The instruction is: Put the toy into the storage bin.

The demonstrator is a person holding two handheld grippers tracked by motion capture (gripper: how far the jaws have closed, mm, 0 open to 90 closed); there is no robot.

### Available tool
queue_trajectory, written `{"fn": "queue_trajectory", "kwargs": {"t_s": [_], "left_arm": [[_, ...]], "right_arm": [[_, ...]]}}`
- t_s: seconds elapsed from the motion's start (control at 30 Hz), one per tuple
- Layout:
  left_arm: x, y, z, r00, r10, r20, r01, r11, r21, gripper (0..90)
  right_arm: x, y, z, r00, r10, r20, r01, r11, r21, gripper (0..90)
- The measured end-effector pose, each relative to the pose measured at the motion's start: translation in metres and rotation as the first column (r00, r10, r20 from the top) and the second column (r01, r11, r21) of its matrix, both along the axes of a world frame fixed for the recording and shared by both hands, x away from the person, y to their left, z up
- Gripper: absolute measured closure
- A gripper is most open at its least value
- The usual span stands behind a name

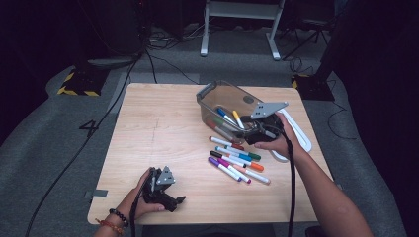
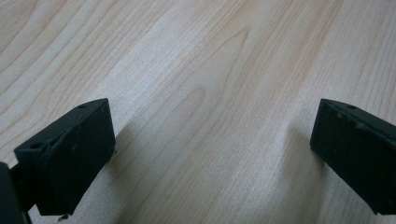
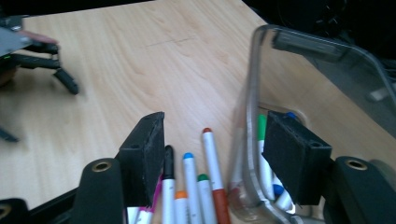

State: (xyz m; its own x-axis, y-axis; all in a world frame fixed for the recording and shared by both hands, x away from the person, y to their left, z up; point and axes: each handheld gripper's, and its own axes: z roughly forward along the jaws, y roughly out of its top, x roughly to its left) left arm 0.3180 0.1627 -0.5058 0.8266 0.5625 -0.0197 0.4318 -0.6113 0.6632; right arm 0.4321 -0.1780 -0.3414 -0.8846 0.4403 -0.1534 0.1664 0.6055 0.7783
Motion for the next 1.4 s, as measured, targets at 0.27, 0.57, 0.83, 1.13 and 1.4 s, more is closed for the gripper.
{"fn": "queue_trajectory", "kwargs": {"t_s": [0.27,0.57,0.83,1.13,1.4], "left_arm": [[0.0,0.0,0.0,1.0,0.003,0.0,-0.003,1.0,-0.001,0.3],[0.0,0.0,0.0,1.0,0.004,0.0,-0.004,1.0,-0.001,0.3],[-0.001,0.0,0.0,1.0,0.005,0.0,-0.005,1.0,0.0,0.4],[-0.001,0.0,0.0,1.0,0.005,0.0,-0.005,1.0,-0.001,0.4],[-0.001,0.0,0.0,1.0,0.005,0.0,-0.005,1.0,0.0,0.4]], "right_arm": [[-0.035,0.0,-0.021,0.9974,0.071,-0.013,-0.071,0.9974,0.01,40.5],[-0.056,0.008,-0.058,0.9908,0.123,-0.057,-0.123,0.9924,0.001,40.6],[-0.051,0.029,-0.097,0.9814,0.149,-0.121,-0.158,0.9854,-0.064,40.2],[-0.033,0.05,-0.131,0.9794,0.132,-0.153,-0.151,0.9806,-0.125,39.4],[-0.03,0.064,-0.142,0.9735,0.136,-0.183,-0.167,0.9726,-0.162,42.3]]}}
